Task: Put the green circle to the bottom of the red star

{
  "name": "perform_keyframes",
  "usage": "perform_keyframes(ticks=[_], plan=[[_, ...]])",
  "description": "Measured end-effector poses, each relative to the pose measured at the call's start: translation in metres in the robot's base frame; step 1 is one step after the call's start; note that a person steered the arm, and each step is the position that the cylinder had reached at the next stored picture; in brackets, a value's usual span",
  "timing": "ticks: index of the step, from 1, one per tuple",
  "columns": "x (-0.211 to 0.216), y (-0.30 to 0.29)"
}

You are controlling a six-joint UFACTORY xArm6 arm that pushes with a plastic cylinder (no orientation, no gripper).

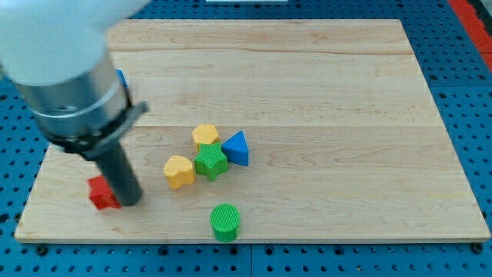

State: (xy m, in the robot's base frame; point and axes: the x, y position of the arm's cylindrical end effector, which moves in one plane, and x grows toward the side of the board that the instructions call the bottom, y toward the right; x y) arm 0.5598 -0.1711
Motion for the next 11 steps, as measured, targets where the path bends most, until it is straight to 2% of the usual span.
perform_keyframes(ticks=[1,2,3,4,5,7,8,9,11], plan=[[-0.008,0.029],[-0.009,0.142],[-0.01,0.204],[0.007,0.206],[0.035,0.172],[0.043,0.106],[0.055,0.156],[0.058,0.158],[0.058,0.073]])
